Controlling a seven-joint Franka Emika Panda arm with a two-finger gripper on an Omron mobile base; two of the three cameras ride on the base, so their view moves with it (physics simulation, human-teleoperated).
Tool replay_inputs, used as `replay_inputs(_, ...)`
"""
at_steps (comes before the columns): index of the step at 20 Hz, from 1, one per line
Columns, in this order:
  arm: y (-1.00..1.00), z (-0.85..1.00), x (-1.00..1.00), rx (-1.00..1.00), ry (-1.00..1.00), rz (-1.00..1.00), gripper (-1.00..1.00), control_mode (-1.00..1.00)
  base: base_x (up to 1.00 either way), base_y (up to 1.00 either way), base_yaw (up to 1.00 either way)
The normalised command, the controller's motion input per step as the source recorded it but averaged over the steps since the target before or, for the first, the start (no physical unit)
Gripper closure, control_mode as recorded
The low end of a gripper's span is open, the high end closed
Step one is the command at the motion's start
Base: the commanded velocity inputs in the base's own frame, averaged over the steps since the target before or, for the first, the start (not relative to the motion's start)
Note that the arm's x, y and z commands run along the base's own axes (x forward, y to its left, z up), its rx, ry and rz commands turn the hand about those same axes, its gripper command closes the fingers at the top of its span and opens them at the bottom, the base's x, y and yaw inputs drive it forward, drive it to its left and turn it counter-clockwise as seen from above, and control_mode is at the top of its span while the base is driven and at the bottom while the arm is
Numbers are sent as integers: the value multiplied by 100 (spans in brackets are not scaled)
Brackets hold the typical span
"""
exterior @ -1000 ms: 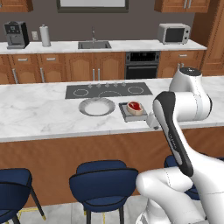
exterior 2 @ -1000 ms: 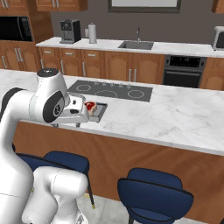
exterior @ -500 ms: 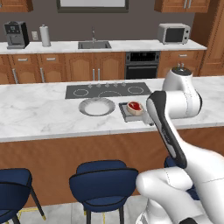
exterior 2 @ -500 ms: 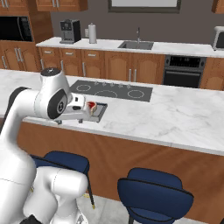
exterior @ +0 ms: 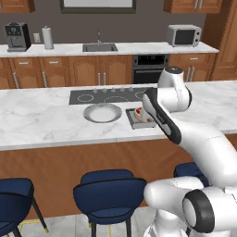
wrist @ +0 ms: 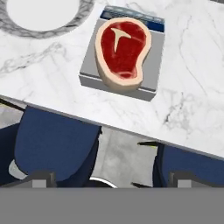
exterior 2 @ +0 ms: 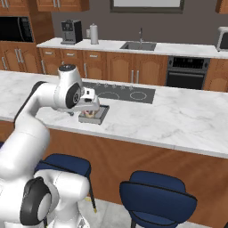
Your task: Take the steak from the fridge and place it on the digital scale on the counter by the fridge. Wait a few seconds for a reading, then move it to the plate on the dining counter.
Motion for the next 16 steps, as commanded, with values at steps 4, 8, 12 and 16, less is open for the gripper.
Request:
replay_inputs(4,-4,0,74,8,1,0,-100,-100,0,0,0)
replay_inputs(8,0,-13,32,10,0,0,-100,-100,0,0,0)
replay_inputs(12,0,-21,40,1,0,0,-100,-100,0,0,0)
replay_inputs(16,6,-37,54,0,0,0,-100,-100,0,0,0)
